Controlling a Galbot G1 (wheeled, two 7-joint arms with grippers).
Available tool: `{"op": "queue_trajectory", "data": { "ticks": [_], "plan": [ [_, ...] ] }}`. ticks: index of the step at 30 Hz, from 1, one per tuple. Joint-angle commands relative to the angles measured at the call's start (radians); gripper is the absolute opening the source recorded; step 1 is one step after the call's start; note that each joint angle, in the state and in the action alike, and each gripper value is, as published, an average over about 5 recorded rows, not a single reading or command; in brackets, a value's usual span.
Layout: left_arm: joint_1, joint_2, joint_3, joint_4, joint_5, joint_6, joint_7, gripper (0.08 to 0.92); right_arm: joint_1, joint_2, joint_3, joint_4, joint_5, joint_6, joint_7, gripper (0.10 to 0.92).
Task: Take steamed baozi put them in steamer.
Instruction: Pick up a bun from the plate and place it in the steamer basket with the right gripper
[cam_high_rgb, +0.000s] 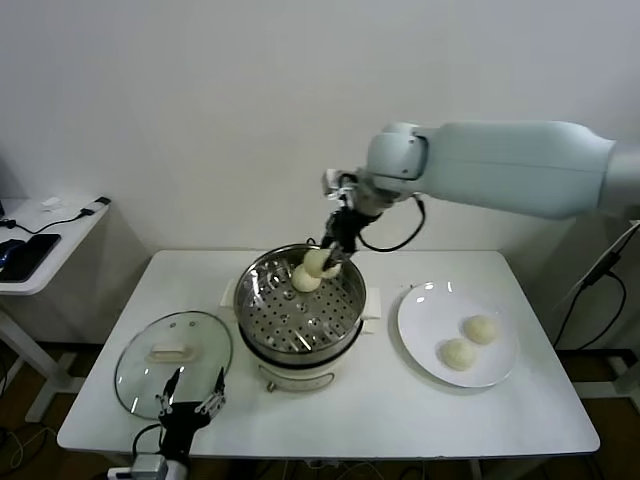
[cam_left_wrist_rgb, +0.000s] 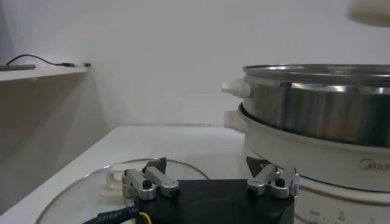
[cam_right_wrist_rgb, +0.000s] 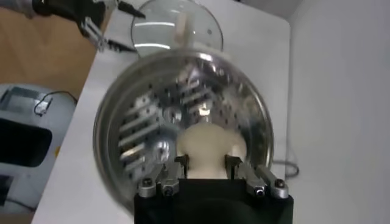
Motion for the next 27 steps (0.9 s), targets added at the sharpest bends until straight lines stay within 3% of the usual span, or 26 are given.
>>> {"op": "queue_trajectory", "data": {
  "ticks": [1, 9, 22, 27],
  "plan": [
    [-0.005, 0.002, -0.001, -0.010, 0.000, 0.008, 0.003, 0.823, -0.185, 0.235, 0.056, -0.107, 0.029, -0.106, 0.145, 0.450],
    [-0.013, -0.003, 0.001, -0.010, -0.001, 0.016, 0.006, 0.823, -0.265, 0.293, 0.042, -0.202, -0.052, -0.137, 0.178, 0.448],
    [-0.016, 0.001, 0.003, -0.011, -0.002, 0.018, 0.006, 0.823, -0.284, 0.285, 0.042, -0.235, -0.077, -0.141, 0.193, 0.451],
    [-0.010, 0.003, 0.001, -0.021, -0.003, 0.019, 0.006, 0.823, -0.252, 0.256, 0.040, -0.201, -0.077, -0.132, 0.163, 0.541]
  ]
}}
